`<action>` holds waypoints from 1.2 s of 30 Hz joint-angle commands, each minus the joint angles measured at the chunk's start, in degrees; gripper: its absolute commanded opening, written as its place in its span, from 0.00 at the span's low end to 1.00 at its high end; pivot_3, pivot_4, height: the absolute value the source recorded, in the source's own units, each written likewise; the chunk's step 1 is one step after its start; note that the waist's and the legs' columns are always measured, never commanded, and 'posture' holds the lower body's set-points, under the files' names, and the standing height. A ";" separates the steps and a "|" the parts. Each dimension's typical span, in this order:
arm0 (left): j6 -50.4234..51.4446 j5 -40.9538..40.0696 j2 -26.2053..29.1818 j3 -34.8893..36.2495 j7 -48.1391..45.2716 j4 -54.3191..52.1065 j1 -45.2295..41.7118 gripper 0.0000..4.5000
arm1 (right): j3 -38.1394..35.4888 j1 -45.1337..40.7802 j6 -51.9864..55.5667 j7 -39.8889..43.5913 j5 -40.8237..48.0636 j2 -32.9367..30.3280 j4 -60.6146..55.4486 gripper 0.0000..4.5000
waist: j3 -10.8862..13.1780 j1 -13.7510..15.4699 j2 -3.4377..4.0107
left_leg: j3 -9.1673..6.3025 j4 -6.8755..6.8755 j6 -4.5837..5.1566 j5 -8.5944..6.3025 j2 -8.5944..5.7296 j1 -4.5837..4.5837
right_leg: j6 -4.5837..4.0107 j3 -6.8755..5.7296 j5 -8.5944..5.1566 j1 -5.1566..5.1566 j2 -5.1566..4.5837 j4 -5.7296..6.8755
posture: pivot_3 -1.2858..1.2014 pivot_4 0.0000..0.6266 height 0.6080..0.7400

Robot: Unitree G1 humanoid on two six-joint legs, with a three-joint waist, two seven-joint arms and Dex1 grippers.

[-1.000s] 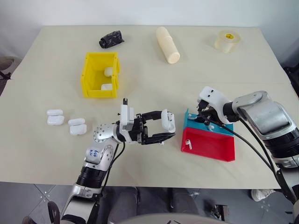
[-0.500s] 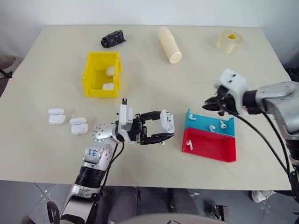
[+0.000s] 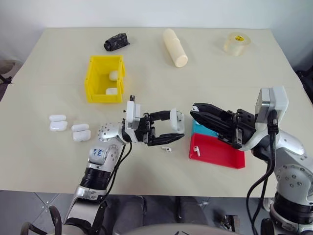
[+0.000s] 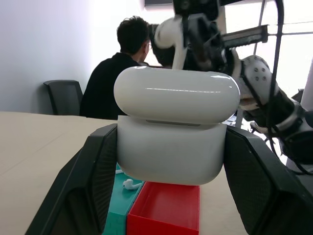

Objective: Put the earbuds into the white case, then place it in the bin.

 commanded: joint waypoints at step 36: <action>4.53 -3.79 -4.15 3.11 3.21 -1.69 -4.63 0.63 | 16.75 11.15 -17.94 -9.16 -2.79 8.21 2.01 0.11 | 0.00 -0.17 0.00 | 0.00 -0.04 0.01 0.01 -0.16 0.01 | -0.01 0.01 0.00 -0.02 0.08 0.00 | 0.52 0.24 1.00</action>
